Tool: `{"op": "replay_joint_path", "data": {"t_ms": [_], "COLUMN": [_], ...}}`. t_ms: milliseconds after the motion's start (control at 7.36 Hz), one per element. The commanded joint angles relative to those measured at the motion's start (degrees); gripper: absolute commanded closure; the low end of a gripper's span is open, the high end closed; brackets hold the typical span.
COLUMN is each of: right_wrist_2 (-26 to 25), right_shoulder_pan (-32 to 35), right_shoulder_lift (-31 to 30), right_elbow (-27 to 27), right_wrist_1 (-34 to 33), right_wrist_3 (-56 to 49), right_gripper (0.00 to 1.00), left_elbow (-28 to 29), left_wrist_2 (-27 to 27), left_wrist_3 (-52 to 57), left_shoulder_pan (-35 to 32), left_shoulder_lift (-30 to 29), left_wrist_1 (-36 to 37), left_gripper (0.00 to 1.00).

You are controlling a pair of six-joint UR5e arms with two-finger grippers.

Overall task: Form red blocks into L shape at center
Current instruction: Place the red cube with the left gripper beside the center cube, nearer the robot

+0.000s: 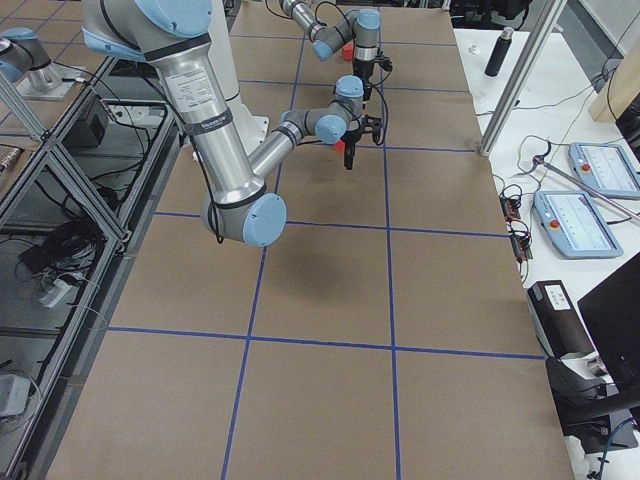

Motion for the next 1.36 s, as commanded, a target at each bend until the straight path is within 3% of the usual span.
{"op": "replay_joint_path", "data": {"t_ms": [0, 136, 543, 1223], "right_wrist_2": [0.1, 0.5, 0.2, 0.0], "right_shoulder_pan": [1.9, 3.0, 3.5, 3.2], "right_shoulder_lift": [-3.2, -4.8, -5.4, -5.5], "right_elbow": [0.4, 0.3, 0.4, -0.4], "right_wrist_1": [3.2, 4.9, 4.9, 4.9], "right_wrist_3": [-0.1, -2.0, -3.1, -3.1], "right_gripper": [0.0, 0.0, 0.0, 0.0], "left_elbow": [10.7, 13.2, 18.1, 18.6], "left_wrist_2": [2.4, 6.1, 7.7, 9.0], "left_wrist_3": [8.2, 9.8, 13.6, 13.6], "left_shoulder_pan": [1.1, 3.3, 5.8, 7.2], "left_shoulder_lift": [-11.5, -13.3, -16.7, -16.9], "left_wrist_1": [5.6, 5.6, 5.7, 5.7], "left_gripper": [1.0, 1.0, 1.0, 1.0]}}
